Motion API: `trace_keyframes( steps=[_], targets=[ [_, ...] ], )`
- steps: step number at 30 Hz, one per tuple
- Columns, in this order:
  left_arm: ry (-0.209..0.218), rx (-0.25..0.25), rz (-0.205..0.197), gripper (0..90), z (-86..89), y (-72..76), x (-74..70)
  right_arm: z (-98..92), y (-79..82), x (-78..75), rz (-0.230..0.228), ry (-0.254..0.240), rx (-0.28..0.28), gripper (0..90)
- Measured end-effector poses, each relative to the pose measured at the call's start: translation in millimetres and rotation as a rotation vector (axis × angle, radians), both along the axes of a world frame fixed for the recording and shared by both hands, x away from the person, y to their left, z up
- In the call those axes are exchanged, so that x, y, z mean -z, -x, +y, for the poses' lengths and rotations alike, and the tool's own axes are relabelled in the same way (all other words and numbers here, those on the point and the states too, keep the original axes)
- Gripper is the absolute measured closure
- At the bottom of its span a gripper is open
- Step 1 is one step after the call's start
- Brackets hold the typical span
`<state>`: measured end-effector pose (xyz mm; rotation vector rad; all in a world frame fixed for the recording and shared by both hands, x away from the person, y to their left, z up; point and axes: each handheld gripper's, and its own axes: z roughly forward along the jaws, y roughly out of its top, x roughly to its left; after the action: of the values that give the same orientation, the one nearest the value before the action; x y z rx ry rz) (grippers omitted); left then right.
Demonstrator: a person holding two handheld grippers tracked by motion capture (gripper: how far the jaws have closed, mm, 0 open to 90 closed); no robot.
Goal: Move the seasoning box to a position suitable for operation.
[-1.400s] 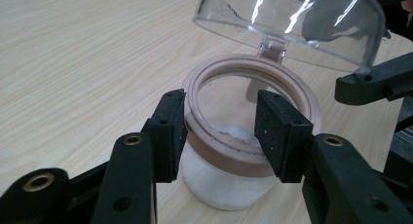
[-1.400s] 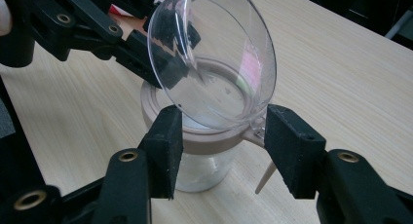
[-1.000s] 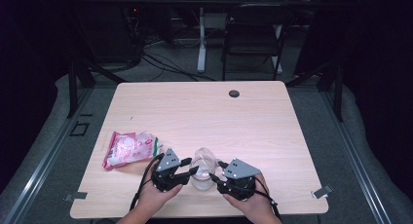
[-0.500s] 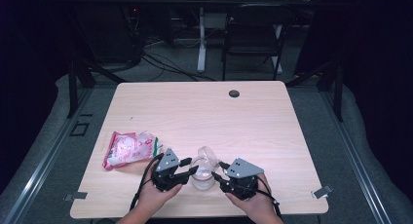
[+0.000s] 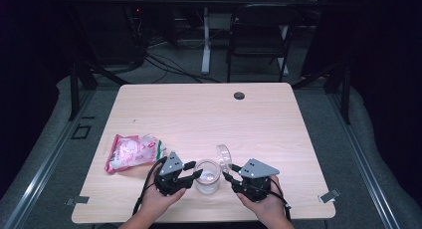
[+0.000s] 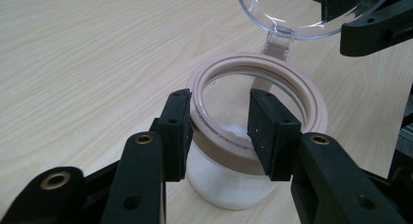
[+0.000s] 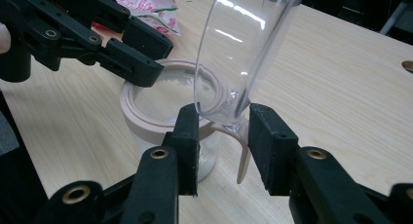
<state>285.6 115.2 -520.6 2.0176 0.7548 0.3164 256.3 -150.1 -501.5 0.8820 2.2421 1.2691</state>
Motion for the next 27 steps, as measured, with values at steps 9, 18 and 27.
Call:
trace_keyframes(
  steps=[9,18,27],
  targets=[
    [-0.001,0.001,-0.002,60.7,0.2,0.0,0.0,-3.4,-2.5,2.6,0.017,-0.011,0.013,65.6],
    [0.005,-0.001,0.002,58.9,0.6,0.0,-0.2,-0.7,-5.1,7.2,0.028,-0.019,0.019,65.6],
    [0.011,-0.01,0.0,56.8,2.5,1.2,-2.0,2.4,-12.4,15.3,0.05,-0.041,0.031,63.7]
  ],
)
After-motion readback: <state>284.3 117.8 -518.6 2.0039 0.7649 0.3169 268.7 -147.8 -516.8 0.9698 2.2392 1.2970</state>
